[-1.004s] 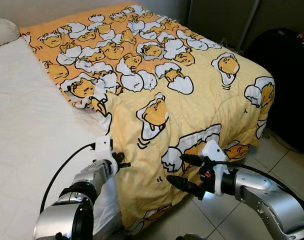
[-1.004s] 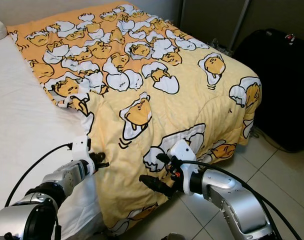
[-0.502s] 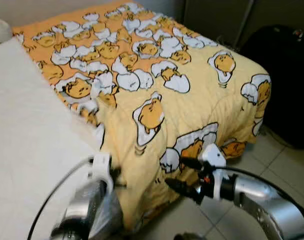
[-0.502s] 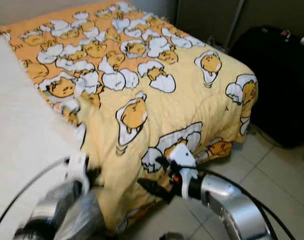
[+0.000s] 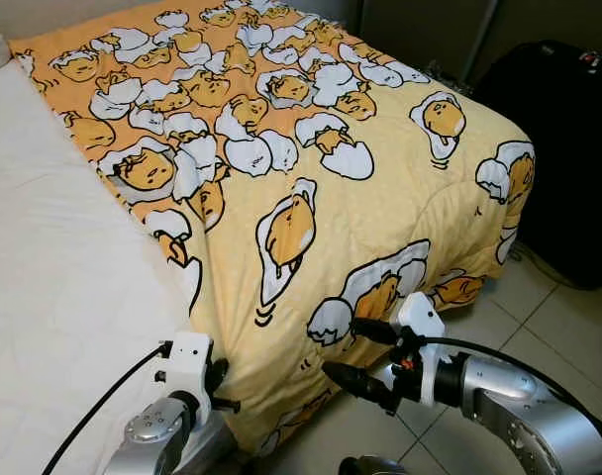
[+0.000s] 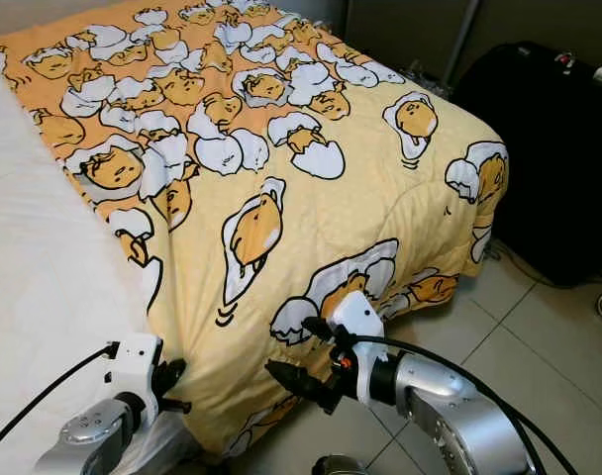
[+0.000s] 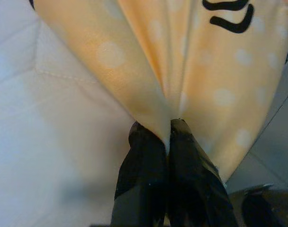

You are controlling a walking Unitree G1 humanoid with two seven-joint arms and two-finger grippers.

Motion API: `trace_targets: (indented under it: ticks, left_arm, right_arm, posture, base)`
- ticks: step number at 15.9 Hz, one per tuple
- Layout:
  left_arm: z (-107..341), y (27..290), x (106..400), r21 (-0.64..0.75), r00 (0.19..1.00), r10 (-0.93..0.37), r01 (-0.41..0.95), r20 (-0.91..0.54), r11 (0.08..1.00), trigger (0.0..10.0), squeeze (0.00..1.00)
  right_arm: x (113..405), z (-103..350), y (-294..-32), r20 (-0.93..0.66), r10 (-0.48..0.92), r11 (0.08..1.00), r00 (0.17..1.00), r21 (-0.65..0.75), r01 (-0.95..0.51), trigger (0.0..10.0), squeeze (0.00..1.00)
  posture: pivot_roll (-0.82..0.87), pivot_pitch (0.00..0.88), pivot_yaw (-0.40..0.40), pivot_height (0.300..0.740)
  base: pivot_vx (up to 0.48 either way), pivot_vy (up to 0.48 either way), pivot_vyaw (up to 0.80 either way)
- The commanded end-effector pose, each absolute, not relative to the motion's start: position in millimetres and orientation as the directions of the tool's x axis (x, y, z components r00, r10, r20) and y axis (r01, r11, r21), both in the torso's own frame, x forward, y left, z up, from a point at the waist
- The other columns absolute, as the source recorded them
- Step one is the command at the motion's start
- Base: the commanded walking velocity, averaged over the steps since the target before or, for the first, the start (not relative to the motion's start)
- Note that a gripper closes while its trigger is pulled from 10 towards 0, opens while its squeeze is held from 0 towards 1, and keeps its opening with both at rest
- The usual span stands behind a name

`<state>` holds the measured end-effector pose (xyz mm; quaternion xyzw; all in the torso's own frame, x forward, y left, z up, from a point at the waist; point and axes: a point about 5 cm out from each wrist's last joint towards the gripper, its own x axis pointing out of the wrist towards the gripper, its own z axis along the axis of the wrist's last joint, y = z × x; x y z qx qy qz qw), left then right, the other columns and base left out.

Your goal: Clean up the room

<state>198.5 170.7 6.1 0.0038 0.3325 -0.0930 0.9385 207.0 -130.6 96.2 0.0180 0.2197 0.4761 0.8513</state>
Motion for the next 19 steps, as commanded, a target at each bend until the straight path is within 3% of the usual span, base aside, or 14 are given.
trace_targets:
  ticks: [1,4,5,6,7,11,13,16,17,18,19]
  left_arm:
    - [2,172,184,-0.042,0.71,-0.173,0.198,-0.682,0.979,0.0,0.0]
    - [1,160,171,-0.078,0.646,-0.244,0.274,-0.724,0.959,0.0,0.0]
    - [-3,159,169,-0.054,0.625,-0.23,0.287,-0.746,0.956,5.8,0.0]
    - [-4,159,171,-0.051,0.627,-0.225,0.283,-0.746,0.958,10.0,0.07]
    - [-3,157,173,-0.082,0.639,-0.244,0.272,-0.73,0.959,10.0,1.0]
    - [23,157,188,-0.056,0.767,-0.241,0.259,-0.594,0.964,10.0,1.0]
    - [30,155,191,-0.045,0.788,-0.252,0.275,-0.562,0.96,10.0,1.0]
    - [84,159,214,0.014,0.924,-0.239,0.254,-0.299,0.967,10.0,1.0]
    - [89,160,217,0.031,0.935,-0.226,0.243,-0.275,0.969,10.0,1.0]
    - [106,163,226,0.1,0.958,-0.199,0.223,-0.204,0.97,10.0,0.57]
    - [124,167,233,0.154,0.971,-0.189,0.211,-0.147,0.965,10.0,0.0]
  right_arm:
    - [204,100,-130,-0.356,0.821,0.539,0.446,0.228,-0.811,10.0,0.0]
    - [204,100,-130,-0.355,0.817,0.546,0.454,0.224,-0.807,10.0,0.0]
    - [205,99,-130,-0.354,0.816,0.549,0.458,0.222,-0.806,10.0,0.0]
    - [206,100,-130,-0.354,0.815,0.55,0.46,0.222,-0.805,10.0,0.0]
    - [207,100,-131,-0.353,0.813,0.553,0.463,0.222,-0.803,10.0,0.0]
    - [211,102,-142,-0.341,0.772,0.619,0.536,0.217,-0.754,10.0,0.0]
    - [213,104,-147,-0.327,0.745,0.658,0.582,0.212,-0.723,10.0,0.0]
    - [223,108,-168,-0.287,0.522,0.853,0.803,0.167,-0.495,10.0,0.0]
    - [224,109,-170,-0.274,0.503,0.864,0.82,0.161,-0.476,10.0,0.0]
    - [228,112,-175,-0.228,0.409,0.911,0.883,0.158,-0.381,10.0,0.0]
    - [236,112,-178,-0.196,0.319,0.944,0.927,0.152,-0.293,10.0,0.0]
  posture:
    - [-0.24,0.086,0.057,0.74]
    - [-0.24,0.073,0.063,0.74]
    - [-0.24,0.072,0.063,0.74]
    - [-0.24,0.07,0.06,0.74]
    - [-0.24,0.068,0.057,0.74]
    - [-0.22,0.033,0.034,0.74]
    - [-0.19,0.008,0.018,0.74]
    - [-0.16,0.0,-0.002,0.74]
    - [-0.16,0.0,-0.005,0.74]
    - [-0.14,0.0,-0.018,0.74]
    - [-0.11,0.0,-0.03,0.74]
  base:
    - [0.0,0.0,0.0]
    - [0.0,0.0,0.0]
    - [0.0,0.0,0.0]
    - [0.0,0.0,0.0]
    - [0.0,0.0,0.0]
    - [0.0,0.0,0.0]
    - [0.0,0.0,0.0]
    - [0.0,0.0,0.0]
    - [0.0,0.0,0.0]
    - [0.0,0.0,0.0]
    - [0.0,0.0,-0.8]
